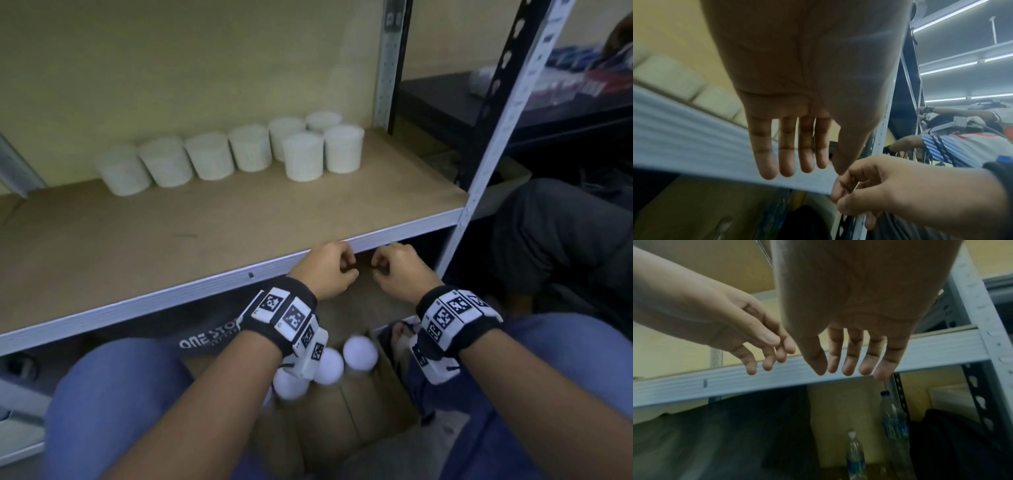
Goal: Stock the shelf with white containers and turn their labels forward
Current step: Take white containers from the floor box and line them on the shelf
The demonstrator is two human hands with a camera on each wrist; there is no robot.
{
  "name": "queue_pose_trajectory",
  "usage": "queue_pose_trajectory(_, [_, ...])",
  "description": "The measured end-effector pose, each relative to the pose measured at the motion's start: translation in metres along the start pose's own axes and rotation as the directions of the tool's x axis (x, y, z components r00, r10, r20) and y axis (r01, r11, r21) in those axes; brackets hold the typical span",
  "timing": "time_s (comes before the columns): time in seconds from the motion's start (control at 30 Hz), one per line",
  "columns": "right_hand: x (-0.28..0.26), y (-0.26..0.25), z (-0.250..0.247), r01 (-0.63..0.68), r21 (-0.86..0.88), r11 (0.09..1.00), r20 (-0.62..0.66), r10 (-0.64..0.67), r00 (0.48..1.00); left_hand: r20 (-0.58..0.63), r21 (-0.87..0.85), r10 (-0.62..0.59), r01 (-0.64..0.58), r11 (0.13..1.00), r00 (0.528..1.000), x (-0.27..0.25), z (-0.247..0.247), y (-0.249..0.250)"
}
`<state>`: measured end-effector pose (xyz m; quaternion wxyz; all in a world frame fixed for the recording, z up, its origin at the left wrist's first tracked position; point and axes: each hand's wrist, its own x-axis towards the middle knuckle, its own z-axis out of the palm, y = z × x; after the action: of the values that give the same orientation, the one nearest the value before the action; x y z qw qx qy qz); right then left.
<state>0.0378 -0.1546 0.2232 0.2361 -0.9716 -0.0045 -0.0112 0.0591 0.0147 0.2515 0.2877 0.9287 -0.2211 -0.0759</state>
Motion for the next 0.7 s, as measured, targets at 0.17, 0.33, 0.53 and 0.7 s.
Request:
queue_pose_trajectory(0.17, [-0.007, 0.027, 0.05, -0.105, -0.06, 0.993, 0.184, 0.115, 0.976, 0.16, 0.019, -0.088, 0.086, 0.996, 0.983, -0.006, 0.057, -0.04])
queue_pose_trajectory(0.33, [-0.009, 0.052, 0.111, -0.196, -0.142, 0.97, 0.401, 0.237, 0.885, 0.269, 0.036, -0.261, 0.261, 0.965, 0.927, -0.01, 0.119, -0.092])
queue_pose_trajectory(0.53, [-0.011, 0.082, 0.178, -0.149, -0.24, 0.959, 0.503, 0.255, 0.826, 0.398, 0.16, -0.414, 0.382, 0.91, 0.819, -0.012, 0.188, -0.141])
queue_pose_trajectory(0.7, [-0.002, 0.098, 0.22, -0.058, -0.278, 0.959, 0.585, 0.217, 0.781, 0.413, 0.252, -0.453, 0.378, 0.891, 0.79, -0.007, 0.231, -0.163])
